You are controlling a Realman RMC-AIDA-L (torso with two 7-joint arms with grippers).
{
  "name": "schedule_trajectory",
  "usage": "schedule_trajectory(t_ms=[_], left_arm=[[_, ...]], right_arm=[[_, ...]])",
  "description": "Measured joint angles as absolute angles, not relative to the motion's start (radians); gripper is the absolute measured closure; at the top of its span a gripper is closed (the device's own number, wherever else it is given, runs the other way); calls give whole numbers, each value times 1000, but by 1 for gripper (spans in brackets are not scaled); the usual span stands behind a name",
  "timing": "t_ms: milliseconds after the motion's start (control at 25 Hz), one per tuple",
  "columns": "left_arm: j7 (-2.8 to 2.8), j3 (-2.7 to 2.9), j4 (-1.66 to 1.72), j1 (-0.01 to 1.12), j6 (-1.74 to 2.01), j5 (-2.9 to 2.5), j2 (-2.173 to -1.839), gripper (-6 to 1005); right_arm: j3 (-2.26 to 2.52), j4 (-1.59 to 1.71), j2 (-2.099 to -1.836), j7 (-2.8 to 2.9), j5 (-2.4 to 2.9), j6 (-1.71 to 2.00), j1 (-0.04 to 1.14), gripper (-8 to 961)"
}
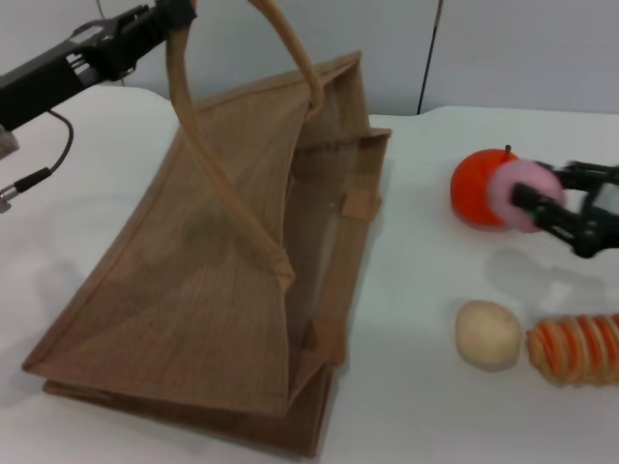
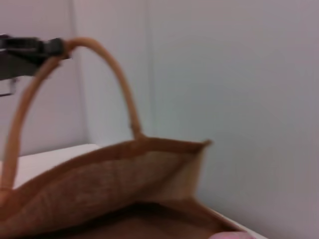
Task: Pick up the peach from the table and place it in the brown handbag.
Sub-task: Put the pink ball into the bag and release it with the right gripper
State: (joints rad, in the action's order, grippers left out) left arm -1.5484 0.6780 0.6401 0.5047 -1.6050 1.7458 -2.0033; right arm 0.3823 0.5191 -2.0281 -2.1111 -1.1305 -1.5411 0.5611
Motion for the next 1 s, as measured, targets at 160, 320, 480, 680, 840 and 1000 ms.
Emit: schedule_trajectory(t_ms=[160,320,480,680,840,1000], left_arm=[[-1536,678,640,526,-1634,1746,-2002,873],[-1517,679,640,549,-1659,1746,-1997,872],[-1504,678,640,559,-1671,1746,-1994,873],[-1497,683,638,583,-1673,1742,-1992,873],[-1491,689,638,604,-1681,1743,-1993,872],[-1481,684,636,617,-1696,1745,-1993,872]], right_arm=[[422,415,-2030,-2156,-1092,-1512,673,616],[450,364,-2030,-2166,-1070,-1475,733,619],[521,283,-2031,-2187,-1062,-1435,820,620],[597,186,-2034,-2205,-1063,-1359,914,621],[635,88,-2036,-2232,-1063,-1250,1015,620],[644,31,-2041,-2239,-1064,-1154,1075,622]])
